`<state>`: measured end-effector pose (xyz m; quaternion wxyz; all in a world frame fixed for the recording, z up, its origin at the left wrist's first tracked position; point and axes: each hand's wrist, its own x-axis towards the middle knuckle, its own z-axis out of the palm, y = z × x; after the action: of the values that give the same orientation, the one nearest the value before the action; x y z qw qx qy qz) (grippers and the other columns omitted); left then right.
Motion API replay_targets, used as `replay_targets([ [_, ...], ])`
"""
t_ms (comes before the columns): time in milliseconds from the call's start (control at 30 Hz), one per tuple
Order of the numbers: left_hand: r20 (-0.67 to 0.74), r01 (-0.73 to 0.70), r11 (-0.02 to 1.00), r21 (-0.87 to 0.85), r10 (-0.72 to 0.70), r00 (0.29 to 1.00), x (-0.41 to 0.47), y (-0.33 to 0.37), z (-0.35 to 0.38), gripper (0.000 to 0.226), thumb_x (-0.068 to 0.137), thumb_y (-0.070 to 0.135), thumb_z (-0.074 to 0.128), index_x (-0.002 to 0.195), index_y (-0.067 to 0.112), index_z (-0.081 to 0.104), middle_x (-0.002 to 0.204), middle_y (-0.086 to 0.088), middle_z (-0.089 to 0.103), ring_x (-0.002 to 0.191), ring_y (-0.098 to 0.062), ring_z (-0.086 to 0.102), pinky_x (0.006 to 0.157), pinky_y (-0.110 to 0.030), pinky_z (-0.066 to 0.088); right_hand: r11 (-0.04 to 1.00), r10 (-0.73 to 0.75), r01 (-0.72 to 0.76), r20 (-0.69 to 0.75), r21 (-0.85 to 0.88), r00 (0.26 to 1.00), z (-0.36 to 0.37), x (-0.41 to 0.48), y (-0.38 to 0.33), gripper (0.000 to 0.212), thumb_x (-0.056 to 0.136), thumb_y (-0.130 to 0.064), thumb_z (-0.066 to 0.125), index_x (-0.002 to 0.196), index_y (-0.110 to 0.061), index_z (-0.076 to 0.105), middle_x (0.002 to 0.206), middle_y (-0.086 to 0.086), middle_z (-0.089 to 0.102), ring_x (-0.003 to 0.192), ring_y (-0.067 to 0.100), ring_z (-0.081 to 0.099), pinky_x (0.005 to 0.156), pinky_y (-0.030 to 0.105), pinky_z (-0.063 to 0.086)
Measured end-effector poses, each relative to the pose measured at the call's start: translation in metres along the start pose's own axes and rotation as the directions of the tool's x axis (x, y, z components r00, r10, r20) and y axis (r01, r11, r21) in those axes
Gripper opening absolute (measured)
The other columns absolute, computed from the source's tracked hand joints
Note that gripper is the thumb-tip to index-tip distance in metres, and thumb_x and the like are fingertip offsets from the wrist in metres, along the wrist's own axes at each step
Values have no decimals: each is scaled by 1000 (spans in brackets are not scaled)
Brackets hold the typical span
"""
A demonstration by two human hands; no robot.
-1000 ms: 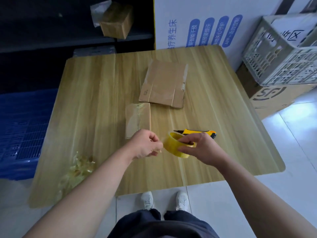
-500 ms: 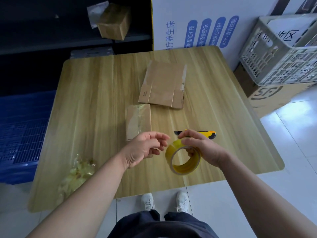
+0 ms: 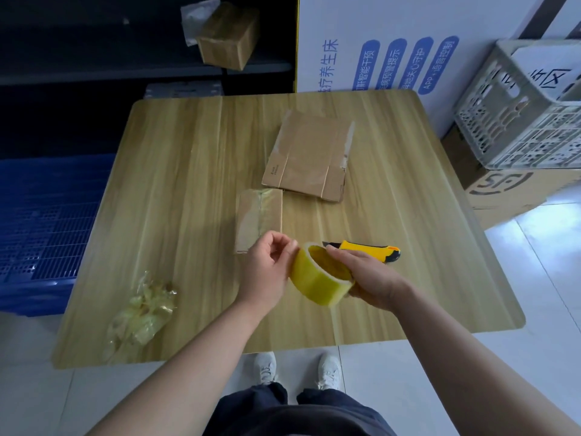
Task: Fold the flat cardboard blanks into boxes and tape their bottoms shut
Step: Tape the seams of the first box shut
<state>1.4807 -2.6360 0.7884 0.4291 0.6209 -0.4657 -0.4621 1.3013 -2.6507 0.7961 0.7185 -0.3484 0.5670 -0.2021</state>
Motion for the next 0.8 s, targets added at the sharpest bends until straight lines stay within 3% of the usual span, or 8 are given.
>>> replay_targets([
  [133, -172, -9, 992, 129, 31, 985, 3, -6, 6, 16, 94, 21, 59, 80, 19, 54, 75, -2, 65, 64, -16, 66, 59, -38, 56, 978, -192, 190, 9, 82, 981, -7, -3, -1, 35, 94, -43, 57, 121, -21, 61, 112, 0, 61, 97, 13, 59, 84, 26, 47],
  [200, -205, 6, 994, 113, 17, 979, 3, -8, 7, 16, 92, 29, 59, 79, 24, 52, 74, -1, 65, 68, -25, 68, 63, -48, 57, 965, -259, 259, 18, -49, 966, -7, -4, -3, 67, 73, -57, 72, 123, -13, 61, 119, -4, 59, 107, 12, 57, 92, 28, 44],
  [267, -244, 19, 998, 68, -1, 970, 5, -7, 6, 18, 92, 32, 59, 79, 25, 51, 76, -2, 65, 69, -26, 68, 65, -49, 58, 923, -319, 313, 9, -222, 948, -4, -4, -7, 65, 61, -55, 77, 107, -9, 69, 125, -8, 57, 109, 10, 59, 92, 29, 47],
  [333, -273, 45, 998, -38, -53, 961, 7, -3, 3, 17, 95, 20, 59, 80, 18, 52, 77, -5, 66, 68, -21, 68, 66, -42, 59, 896, -345, 333, 11, -294, 939, -3, -2, -11, 55, 59, -52, 80, 85, -5, 69, 98, -6, 63, 84, 12, 60, 76, 31, 46],
  [433, -281, 125, 959, -256, -197, 939, 5, 1, -11, 16, 95, 8, 57, 80, 11, 53, 73, -7, 65, 66, -19, 63, 65, -36, 56, 860, -334, 304, -2, -410, 942, -4, 1, -22, 53, 62, -48, 87, 68, -3, 58, 59, -3, 44, 57, 10, 42, 56, 27, 32],
  [533, -327, 162, 928, -336, -276, 904, 5, -14, -38, 14, 94, 9, 59, 81, 11, 55, 75, -7, 67, 69, -19, 64, 67, -38, 57, 808, -352, 273, -56, -522, 934, -9, 10, -31, 57, 65, -48, 85, 73, 2, 61, 61, 1, 47, 57, 12, 45, 54, 29, 36],
  [700, -340, 207, 955, -213, -272, 901, 11, -39, -59, 11, 89, 21, 67, 81, 18, 61, 82, 3, 67, 76, -10, 61, 75, -25, 49, 760, -332, 224, -67, -610, 941, -2, 29, -41, 49, 69, -48, 82, 73, -3, 62, 63, 2, 49, 58, 12, 45, 54, 27, 36],
  [800, -340, 240, 916, -321, -348, 874, 13, -54, -61, 4, 88, 20, 69, 88, 18, 65, 98, 3, 69, 88, -2, 63, 84, -20, 47, 712, -327, 201, -64, -673, 943, 9, 39, -41, 46, 70, -46, 82, 70, -5, 60, 60, 0, 45, 55, 13, 41, 51, 26, 33],
])
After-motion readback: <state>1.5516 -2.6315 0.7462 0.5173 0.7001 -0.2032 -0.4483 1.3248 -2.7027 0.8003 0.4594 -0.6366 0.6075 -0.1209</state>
